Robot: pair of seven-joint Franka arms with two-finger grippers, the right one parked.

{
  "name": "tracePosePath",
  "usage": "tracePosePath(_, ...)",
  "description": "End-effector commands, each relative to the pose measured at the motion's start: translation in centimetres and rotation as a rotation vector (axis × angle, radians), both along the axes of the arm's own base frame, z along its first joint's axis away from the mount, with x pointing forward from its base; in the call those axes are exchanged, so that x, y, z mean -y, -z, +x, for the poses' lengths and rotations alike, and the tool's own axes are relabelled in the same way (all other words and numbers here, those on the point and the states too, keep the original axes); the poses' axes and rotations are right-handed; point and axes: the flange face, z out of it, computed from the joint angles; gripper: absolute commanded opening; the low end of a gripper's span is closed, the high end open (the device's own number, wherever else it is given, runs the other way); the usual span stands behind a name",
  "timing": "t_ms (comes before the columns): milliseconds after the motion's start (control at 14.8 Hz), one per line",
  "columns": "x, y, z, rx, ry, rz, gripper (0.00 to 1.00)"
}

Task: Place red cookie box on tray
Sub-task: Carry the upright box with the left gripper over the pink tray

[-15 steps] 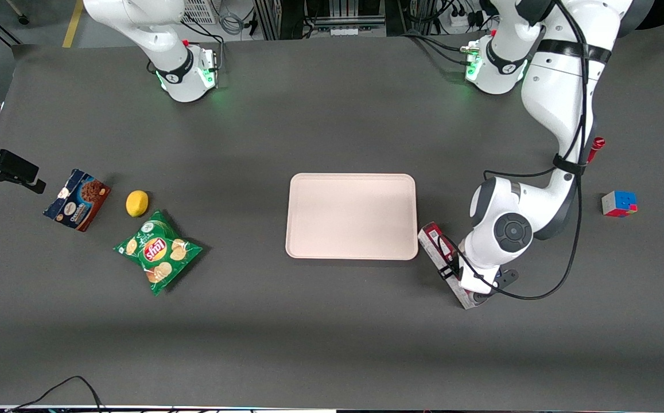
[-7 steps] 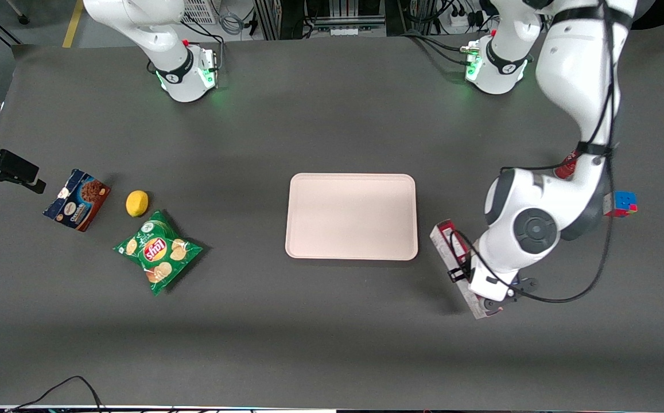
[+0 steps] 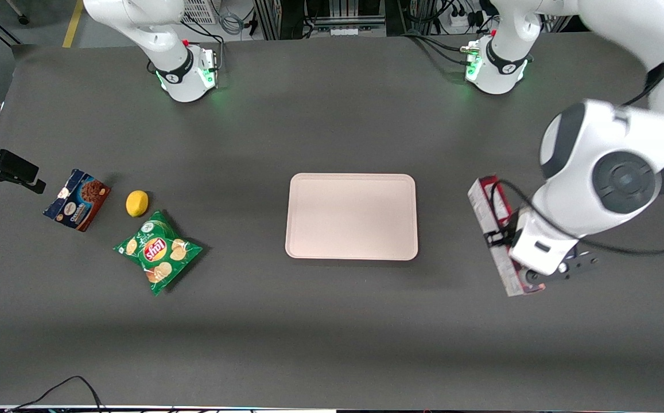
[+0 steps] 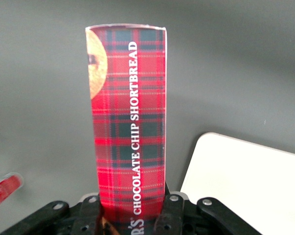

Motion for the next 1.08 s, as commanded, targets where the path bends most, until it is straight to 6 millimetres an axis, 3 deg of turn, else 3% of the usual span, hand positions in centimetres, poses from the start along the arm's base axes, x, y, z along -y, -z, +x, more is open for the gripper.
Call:
tracePosePath(0, -2.2, -2.8, 0.2, -0.027, 0.05, 0.01, 0.02)
tracePosePath(271, -2.4, -2.6, 0.3, -0.034, 0.179, -0.054, 0.06)
tracePosePath(474, -0.7, -2.9, -0.2, -0.035, 0.2, -0.096, 0.05)
tracePosePath(745, 4.9, -1.8, -1.5, -0.025, 0.27, -0.129, 0.04)
tracePosePath(1016, 11.1, 1.6, -4.1, 0.006, 0.224, -0.138, 0.04)
